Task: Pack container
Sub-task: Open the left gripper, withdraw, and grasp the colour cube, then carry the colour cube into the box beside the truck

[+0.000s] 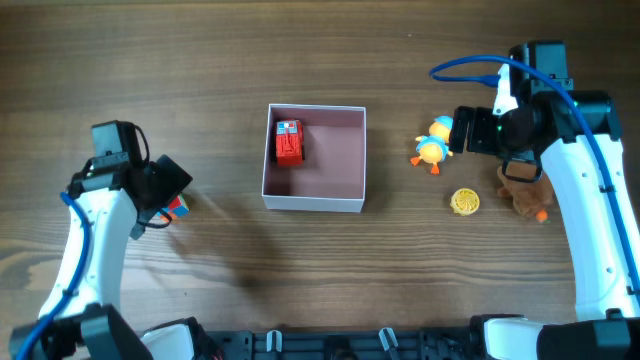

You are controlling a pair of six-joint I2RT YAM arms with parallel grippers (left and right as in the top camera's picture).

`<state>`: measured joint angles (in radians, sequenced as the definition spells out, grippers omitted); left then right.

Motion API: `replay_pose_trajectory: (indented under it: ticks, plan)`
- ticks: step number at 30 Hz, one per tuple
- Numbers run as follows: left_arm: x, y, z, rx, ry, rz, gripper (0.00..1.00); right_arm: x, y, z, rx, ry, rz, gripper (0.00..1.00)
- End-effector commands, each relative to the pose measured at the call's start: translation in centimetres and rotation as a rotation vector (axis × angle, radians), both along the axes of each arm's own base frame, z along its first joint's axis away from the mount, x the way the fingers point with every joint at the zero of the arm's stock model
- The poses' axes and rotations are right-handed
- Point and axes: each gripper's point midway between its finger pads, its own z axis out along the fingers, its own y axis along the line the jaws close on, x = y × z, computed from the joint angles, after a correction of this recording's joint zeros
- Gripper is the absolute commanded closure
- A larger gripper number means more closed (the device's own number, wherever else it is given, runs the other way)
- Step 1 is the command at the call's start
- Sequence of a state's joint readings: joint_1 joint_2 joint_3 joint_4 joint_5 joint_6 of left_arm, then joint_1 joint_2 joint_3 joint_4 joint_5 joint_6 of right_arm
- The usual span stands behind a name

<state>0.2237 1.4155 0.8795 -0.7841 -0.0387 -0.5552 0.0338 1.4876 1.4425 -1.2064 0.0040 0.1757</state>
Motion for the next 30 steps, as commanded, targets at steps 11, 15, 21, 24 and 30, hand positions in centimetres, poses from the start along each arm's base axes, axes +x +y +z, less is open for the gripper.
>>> replay_pose_trajectory:
  ticks: [11, 15, 21, 24, 30]
  plan:
    - [1.4, 0.1, -5.7, -0.034, 0.087, -0.027, 0.0, 0.0, 0.0, 0.4, 0.004, 0.002, 0.0, 0.0]
    - [1.5, 0.1, -5.7, -0.033, 0.083, -0.027, 0.15, 0.0, 0.0, 0.4, 0.004, 0.002, 0.0, 0.0]
    - [1.5, 0.1, -5.7, -0.033, 0.084, -0.027, 0.33, 0.0, 0.0, 0.4, 0.004, 0.002, 0.001, 0.0]
    - [1.5, 0.1, -5.7, -0.033, 0.084, -0.027, 0.45, 0.0, 0.0, 0.4, 0.004, 0.002, 0.001, 0.0]
    - [1.5, 0.1, -5.7, -0.033, 0.084, -0.027, 0.54, 0.0, 0.0, 0.4, 0.004, 0.002, 0.0, 0.0]
